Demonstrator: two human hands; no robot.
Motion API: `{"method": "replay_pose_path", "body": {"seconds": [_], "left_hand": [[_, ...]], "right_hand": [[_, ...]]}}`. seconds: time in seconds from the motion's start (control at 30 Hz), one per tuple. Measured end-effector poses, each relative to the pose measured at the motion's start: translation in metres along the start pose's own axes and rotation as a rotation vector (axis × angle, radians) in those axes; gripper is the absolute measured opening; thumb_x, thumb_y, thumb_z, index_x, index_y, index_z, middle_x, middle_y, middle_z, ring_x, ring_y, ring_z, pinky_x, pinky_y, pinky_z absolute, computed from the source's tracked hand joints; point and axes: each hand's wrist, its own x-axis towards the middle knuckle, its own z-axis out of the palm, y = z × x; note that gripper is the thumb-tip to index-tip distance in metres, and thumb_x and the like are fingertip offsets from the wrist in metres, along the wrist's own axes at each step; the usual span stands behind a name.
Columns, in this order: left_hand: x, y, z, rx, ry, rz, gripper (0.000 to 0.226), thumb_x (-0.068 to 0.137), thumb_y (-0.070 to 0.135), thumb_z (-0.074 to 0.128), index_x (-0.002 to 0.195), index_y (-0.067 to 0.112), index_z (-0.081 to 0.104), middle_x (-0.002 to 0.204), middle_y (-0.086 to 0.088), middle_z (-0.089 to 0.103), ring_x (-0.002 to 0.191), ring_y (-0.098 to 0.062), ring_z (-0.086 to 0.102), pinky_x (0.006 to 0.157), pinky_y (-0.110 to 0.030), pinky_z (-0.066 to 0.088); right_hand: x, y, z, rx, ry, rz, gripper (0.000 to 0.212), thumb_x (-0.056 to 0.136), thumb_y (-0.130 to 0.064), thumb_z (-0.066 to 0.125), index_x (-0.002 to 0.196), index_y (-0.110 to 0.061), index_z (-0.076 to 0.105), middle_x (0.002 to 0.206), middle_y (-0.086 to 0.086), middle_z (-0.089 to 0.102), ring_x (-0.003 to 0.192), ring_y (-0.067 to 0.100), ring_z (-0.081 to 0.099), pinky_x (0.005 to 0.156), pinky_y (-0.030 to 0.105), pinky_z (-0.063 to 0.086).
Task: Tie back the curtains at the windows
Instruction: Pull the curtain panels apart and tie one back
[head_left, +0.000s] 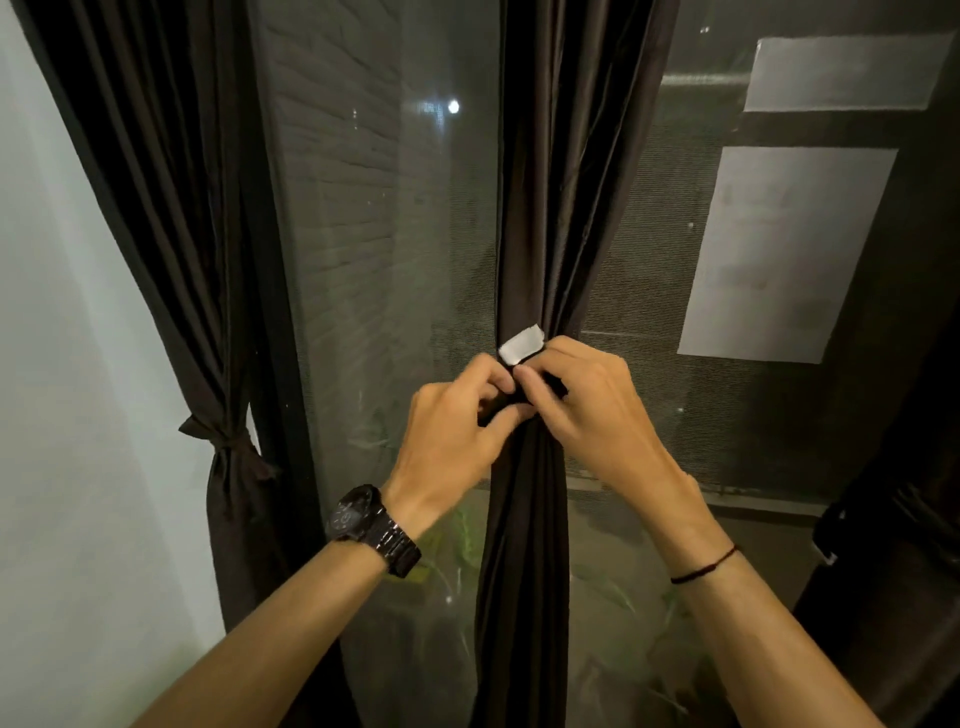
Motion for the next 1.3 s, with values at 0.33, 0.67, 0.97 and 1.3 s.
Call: {"method": "replay_pose_path", "body": {"seconds": [0.33,0.67,0.97,1.3], "left_hand": [[0.003,-0.002,-0.006,-0.397,-0.098,-0.109,0.032,0.092,-0.011,0.068,0.107,0.015,0.079,0.090,-0.004,0.082,0.082,-0.019,0.080,0.073,-0.029,0.064],[0.007,0.009,0.007,-0.045,0.064,0.137,0.018,0.083,0.023,0.087,0.079,0.027,0.070,0.094,0.014,0.055,0.076,-0.004,0.054,0.066,-0.012,0.039],[0.008,0.010,0.006,-0.185,0.043,-0.024,0.024,0.089,0.006,0.077,0.086,0.030,0.072,0.068,0.020,0.069,0.060,-0.001,0.063,0.057,-0.020,0.046],[0.045,0.006,-0.031,0.120,-0.625,0.171,0.017,0.097,0.016,0.071,0.108,0.028,0.074,0.099,0.013,0.070,0.089,-0.014,0.066,0.081,-0.043,0.054]], "right_hand": [[-0.007,0.003,-0.008,0.408,0.043,0.251,0.059,0.087,0.016,0.058,0.127,-0.026,0.070,0.120,-0.010,0.072,0.114,0.004,0.066,0.097,0.025,0.054],[-0.012,-0.008,-0.011,0.672,0.256,0.379,0.029,0.078,0.006,0.080,0.086,-0.021,0.072,0.083,-0.003,0.077,0.081,0.015,0.076,0.077,0.029,0.061],[-0.027,0.001,-0.018,0.484,-0.089,0.111,0.050,0.078,-0.011,0.084,0.126,-0.012,0.070,0.130,-0.004,0.068,0.124,0.003,0.061,0.108,0.025,0.048],[-0.011,0.022,-0.050,0.403,-0.226,-0.015,0.015,0.091,-0.009,0.070,0.099,-0.010,0.081,0.104,-0.002,0.072,0.097,0.012,0.071,0.086,0.027,0.057]]}}
